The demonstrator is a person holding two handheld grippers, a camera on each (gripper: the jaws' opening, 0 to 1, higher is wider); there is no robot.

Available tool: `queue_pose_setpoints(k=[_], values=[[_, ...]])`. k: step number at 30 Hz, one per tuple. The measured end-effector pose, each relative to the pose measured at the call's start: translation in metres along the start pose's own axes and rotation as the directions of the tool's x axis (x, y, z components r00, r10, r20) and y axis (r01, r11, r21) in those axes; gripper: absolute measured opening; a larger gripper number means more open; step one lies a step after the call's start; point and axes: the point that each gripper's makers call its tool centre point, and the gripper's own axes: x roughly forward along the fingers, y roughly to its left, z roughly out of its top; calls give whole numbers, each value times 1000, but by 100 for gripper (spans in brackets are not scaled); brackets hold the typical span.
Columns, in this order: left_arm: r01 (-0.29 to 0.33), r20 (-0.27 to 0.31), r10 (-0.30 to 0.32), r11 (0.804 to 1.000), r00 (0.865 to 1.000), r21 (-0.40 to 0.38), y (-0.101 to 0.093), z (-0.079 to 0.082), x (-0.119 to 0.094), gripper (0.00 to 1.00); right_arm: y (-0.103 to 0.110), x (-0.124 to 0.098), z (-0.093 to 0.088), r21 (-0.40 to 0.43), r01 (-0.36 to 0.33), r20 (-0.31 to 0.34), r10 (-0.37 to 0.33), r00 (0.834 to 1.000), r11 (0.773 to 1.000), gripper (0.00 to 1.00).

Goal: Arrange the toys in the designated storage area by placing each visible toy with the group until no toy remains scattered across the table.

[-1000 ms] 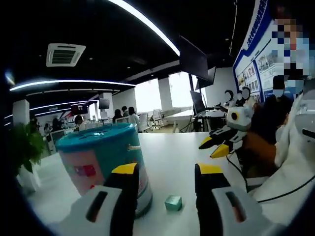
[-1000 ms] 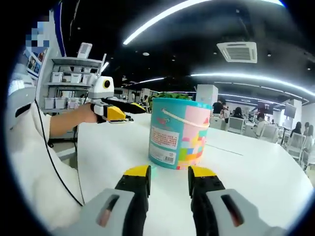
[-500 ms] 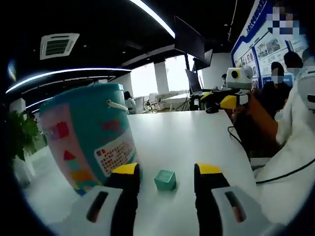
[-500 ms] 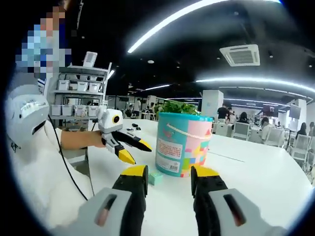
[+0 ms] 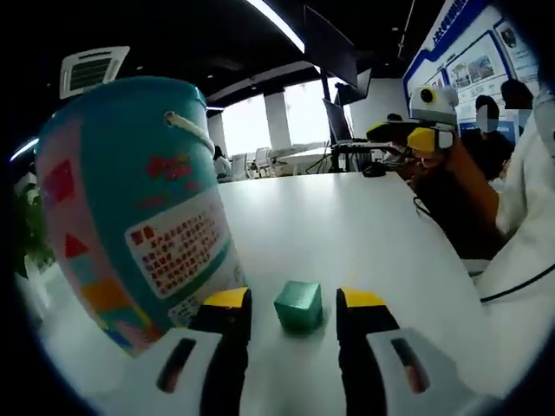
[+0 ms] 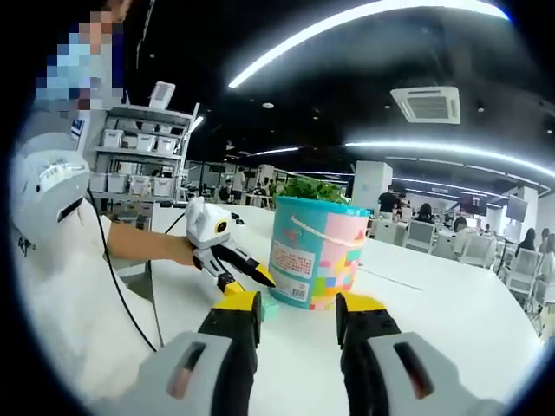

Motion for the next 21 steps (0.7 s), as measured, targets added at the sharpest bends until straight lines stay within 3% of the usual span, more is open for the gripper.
queue_pose_setpoints(k=[10, 15, 21], values=[[31, -11, -31, 999, 999, -27, -7, -8, 14, 42, -1, -3, 2, -11, 4, -5, -4, 1000, 1000, 36], [8, 10, -7, 999, 1000, -35, -4, -4, 16, 22, -2, -3, 1, -12, 9, -7, -9, 1000, 1000, 36], [6, -1, -6, 999, 1000, -46, -3, -12, 16, 24, -4, -3, 0, -12, 20, -6, -20, 1000, 1000, 36]])
